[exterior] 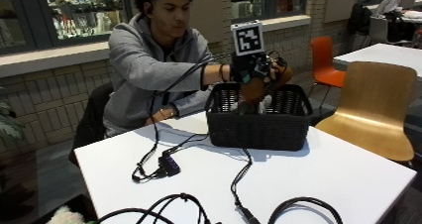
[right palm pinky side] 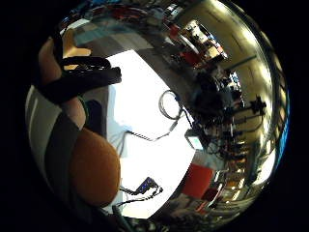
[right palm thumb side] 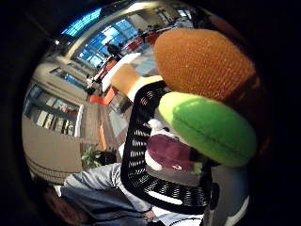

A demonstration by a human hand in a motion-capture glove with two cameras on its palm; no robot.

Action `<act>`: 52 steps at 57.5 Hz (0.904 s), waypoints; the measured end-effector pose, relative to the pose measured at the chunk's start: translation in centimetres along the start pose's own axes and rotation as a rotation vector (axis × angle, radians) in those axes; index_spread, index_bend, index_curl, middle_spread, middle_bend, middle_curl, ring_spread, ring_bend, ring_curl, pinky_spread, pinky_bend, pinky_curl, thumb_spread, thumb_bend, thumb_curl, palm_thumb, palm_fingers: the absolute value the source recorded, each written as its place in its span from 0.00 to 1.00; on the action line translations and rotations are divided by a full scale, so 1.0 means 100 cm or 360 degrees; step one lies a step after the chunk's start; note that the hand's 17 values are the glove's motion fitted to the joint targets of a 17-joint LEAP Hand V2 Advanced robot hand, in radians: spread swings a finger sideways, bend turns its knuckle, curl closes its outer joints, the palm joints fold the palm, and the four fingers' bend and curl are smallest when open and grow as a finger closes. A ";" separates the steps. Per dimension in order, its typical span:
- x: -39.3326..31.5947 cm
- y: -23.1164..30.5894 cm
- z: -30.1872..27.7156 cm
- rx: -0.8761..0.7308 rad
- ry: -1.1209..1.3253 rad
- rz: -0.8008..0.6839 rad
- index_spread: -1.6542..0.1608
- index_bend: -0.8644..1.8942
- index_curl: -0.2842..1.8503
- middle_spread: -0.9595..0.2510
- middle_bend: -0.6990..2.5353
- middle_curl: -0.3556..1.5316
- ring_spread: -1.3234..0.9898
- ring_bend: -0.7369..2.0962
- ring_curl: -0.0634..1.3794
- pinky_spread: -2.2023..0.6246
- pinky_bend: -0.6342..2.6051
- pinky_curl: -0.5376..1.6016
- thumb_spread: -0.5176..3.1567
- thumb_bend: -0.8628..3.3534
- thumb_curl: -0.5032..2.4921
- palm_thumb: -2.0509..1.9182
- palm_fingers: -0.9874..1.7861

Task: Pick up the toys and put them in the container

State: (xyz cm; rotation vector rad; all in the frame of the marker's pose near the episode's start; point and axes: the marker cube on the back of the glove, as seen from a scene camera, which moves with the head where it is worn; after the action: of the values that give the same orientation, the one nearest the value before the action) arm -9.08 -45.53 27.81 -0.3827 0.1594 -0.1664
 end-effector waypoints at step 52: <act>0.174 0.328 0.030 -0.0239 0.0093 0.0741 0.74 0.37 0.22 0.77 0.37 0.46 0.50 0.55 0.20 0.78 0.51 0.40 0.52 0.20 0.27 0.57 0.35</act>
State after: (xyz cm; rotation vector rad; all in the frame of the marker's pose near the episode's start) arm 12.66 -17.83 15.86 -0.4802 0.3146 0.2951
